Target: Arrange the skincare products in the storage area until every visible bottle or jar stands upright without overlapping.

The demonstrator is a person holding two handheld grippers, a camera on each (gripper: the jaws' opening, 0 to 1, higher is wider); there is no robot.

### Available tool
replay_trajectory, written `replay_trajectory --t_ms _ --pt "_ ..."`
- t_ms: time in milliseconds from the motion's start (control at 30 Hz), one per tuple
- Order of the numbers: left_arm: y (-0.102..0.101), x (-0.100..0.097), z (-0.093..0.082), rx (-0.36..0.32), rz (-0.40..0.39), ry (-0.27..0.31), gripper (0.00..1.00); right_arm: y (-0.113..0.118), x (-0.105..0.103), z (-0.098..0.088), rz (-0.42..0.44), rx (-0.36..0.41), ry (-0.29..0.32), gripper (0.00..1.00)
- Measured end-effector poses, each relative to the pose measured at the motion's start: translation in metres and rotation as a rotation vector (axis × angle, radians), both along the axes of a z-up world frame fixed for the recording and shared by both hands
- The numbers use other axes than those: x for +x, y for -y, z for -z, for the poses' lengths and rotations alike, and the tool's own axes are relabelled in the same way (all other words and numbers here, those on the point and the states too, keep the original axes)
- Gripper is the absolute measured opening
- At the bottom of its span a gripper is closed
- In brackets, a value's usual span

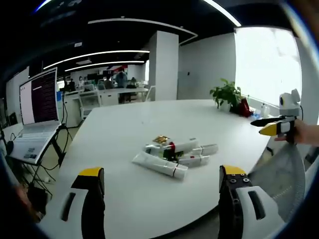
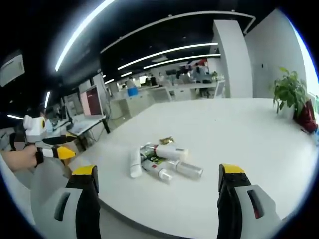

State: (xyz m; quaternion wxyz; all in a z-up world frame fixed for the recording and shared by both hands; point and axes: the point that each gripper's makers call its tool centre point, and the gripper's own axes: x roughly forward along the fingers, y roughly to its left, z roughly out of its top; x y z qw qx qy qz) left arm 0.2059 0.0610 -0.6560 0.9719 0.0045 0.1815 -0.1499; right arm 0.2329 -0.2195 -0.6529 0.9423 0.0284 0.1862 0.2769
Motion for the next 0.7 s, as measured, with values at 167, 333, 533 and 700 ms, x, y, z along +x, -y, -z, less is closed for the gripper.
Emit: replay_trajectory --t_ms 167,333,533,700 --pt "0.0003 0.0001 0.0005 0.001 0.003 -0.002 0.88 -0.0002 0.0 0.0001 0.001 -0.002 -0.002 0.99" --pt "0.0013 -0.0004 0.0005 0.002 0.005 -0.003 0.88 -0.0004 0.0001 0.0004 0.0 -0.001 -0.004 0.99" --pt "0.0016 -0.0008 0.0005 0.004 0.007 -0.004 0.88 -0.0005 -0.0002 0.0006 0.001 -0.002 -0.004 0.99" --pt "0.0018 -0.0007 0.0009 0.005 0.006 -0.005 0.88 -0.0001 -0.0002 0.001 0.001 -0.006 -0.005 0.99"
